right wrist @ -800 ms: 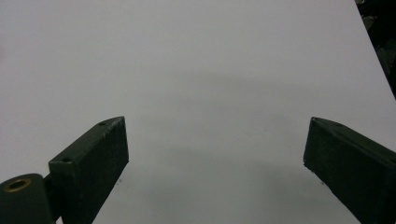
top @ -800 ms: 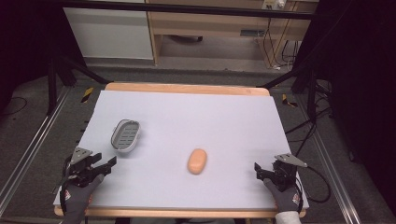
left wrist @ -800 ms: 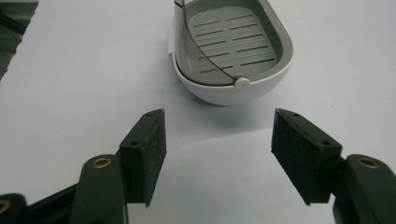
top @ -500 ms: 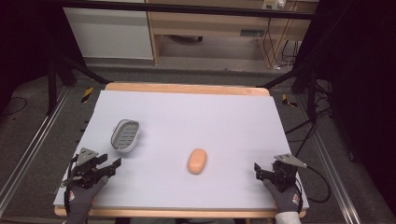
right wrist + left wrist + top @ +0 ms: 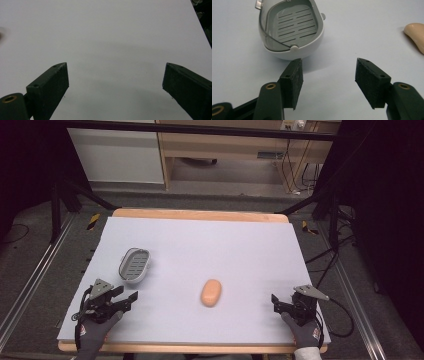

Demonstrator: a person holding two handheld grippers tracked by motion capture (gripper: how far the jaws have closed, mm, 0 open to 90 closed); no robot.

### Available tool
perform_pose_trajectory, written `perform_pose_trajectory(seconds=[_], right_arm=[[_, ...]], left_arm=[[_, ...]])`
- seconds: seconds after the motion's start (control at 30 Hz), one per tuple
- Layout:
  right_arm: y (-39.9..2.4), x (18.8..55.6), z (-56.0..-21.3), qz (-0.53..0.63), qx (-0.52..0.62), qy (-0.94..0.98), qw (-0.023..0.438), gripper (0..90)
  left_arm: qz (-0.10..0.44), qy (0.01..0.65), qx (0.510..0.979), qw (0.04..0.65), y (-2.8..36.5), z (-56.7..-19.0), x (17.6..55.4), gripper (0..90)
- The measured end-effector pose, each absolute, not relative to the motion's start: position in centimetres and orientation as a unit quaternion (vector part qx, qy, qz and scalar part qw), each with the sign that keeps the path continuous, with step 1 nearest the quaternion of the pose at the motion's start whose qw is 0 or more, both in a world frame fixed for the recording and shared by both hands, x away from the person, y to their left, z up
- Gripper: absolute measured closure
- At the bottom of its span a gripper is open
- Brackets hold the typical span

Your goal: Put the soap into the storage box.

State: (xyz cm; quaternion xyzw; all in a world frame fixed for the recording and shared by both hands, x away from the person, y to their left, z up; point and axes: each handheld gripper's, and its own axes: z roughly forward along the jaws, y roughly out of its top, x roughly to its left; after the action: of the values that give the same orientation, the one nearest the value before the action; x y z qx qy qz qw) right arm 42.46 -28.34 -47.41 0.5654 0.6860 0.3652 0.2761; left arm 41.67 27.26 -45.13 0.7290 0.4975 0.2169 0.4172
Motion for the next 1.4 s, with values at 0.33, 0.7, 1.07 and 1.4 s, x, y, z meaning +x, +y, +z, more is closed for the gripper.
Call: perform_pose_trajectory(seconds=[0.33,0.7,1.07,1.4], right_arm=[[-28.2,42.4,-47.3,0.367,0.562,0.686,0.282,7.0],[-28.1,42.4,-47.3,0.365,0.563,0.686,0.281,7.0],[-28.0,42.4,-47.3,0.364,0.561,0.687,0.285,6.7],[-27.9,42.3,-47.2,0.365,0.561,0.686,0.286,6.6]], left_arm=[[0.208,0.482,0.740,0.421,25.5,-44.7,41.7,37.1],[0.202,0.462,0.752,0.424,23.5,-44.2,41.9,35.5],[0.200,0.450,0.758,0.427,21.9,-43.6,42.6,33.8],[0.199,0.436,0.758,0.443,20.0,-42.2,43.5,32.8]])
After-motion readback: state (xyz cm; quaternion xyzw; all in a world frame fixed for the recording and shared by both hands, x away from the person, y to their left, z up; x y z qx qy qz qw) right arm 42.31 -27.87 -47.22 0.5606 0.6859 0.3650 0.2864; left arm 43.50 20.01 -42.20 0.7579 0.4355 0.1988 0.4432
